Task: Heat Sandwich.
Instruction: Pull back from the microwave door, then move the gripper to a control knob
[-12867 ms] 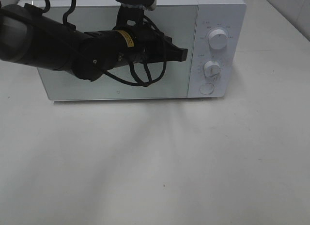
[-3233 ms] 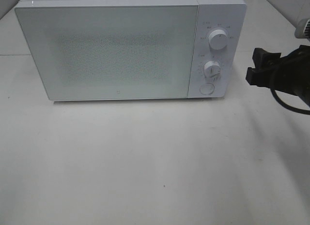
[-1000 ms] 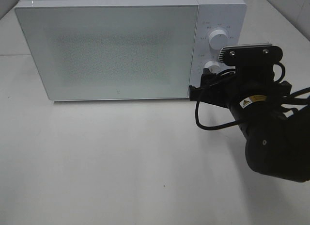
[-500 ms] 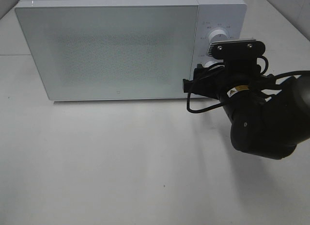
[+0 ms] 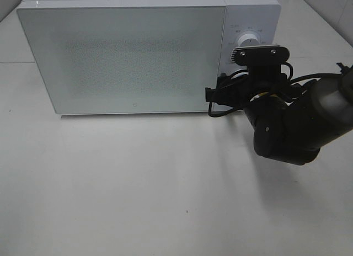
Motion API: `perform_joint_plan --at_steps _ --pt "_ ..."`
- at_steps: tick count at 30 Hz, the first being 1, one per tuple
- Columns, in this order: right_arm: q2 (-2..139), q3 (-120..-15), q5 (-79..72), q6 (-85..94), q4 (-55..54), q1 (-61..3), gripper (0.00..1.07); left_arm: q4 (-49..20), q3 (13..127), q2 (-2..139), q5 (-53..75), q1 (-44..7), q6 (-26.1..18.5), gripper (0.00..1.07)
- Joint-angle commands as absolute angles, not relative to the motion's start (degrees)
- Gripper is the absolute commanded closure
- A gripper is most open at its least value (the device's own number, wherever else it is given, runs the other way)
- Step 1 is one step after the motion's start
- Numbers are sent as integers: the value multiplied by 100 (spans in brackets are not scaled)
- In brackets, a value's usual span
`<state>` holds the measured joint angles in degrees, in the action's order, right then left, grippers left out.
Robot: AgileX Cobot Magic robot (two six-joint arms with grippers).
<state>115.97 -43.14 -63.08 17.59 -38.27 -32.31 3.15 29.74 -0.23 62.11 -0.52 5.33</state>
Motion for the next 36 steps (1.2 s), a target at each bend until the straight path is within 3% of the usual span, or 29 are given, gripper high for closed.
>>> perform_joint_plan --at_steps 1,28,32,36 --pt "11643 -4475 -6297 1707 -3747 -3197 32 292 2974 -120 6142 -80 539 9" --pt "11367 -4291 -6377 1833 -3856 -3214 35 292 2974 -120 6142 -80 539 9" --pt "11367 -4291 -6325 1833 -3856 -3214 37 292 2974 -120 6142 -80 539 9" --pt "11367 -4291 -6314 1833 -3856 -3214 49 292 2974 -120 6142 -80 539 9"
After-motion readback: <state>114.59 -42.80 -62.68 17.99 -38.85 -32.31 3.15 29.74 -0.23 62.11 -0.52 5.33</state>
